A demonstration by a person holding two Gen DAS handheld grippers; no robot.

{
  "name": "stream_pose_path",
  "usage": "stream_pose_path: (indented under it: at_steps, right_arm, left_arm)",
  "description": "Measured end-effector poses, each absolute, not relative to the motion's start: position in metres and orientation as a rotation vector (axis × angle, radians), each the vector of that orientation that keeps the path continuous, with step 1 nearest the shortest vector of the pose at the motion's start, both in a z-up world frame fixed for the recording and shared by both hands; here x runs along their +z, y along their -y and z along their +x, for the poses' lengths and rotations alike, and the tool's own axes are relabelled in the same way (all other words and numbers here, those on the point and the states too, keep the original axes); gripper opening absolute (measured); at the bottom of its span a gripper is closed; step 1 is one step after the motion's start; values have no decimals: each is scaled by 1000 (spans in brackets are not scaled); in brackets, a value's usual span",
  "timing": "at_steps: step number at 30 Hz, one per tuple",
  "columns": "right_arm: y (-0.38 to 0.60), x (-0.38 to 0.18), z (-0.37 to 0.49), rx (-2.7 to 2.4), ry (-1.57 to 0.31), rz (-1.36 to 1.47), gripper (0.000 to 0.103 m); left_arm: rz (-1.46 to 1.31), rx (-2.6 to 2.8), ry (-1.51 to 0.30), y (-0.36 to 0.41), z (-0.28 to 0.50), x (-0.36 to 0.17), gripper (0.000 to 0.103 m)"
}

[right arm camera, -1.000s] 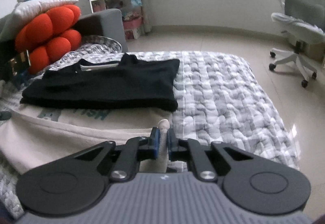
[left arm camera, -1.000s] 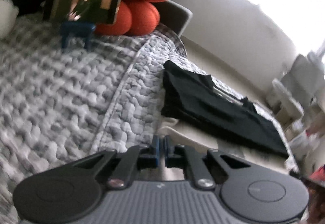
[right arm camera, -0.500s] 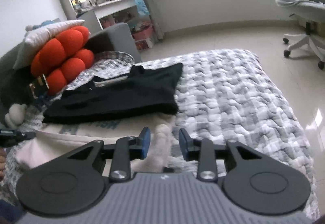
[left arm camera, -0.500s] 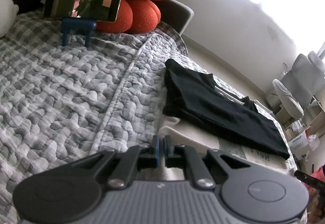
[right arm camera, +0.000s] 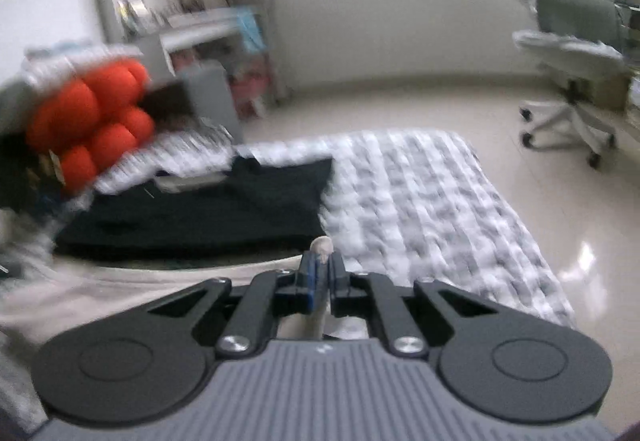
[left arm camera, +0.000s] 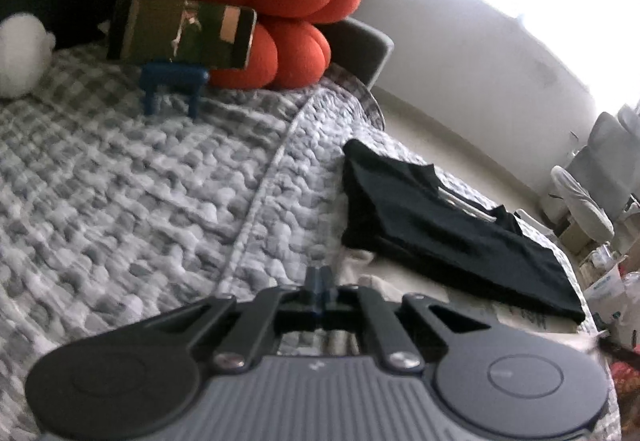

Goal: Fold clothes

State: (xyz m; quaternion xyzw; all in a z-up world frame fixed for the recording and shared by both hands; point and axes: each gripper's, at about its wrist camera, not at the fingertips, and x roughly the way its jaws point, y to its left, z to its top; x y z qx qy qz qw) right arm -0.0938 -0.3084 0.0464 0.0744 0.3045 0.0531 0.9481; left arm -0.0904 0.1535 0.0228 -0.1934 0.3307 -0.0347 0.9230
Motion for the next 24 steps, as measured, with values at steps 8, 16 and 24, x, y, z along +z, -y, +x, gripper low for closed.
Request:
stream_pose_path:
  at_steps: [8, 16, 24]
  right_arm:
    - [311, 46, -102, 145, -625, 199, 48]
    - [306, 43, -120, 175, -654, 224, 48]
    - [296, 56, -129, 195, -613, 166, 11]
  left_arm:
    - [-361, -129, -686, -150, -103, 37, 19]
    - [-170, -207, -794, -111, -103, 27, 7]
    - [-219, -140, -734, -130, -117, 39, 6]
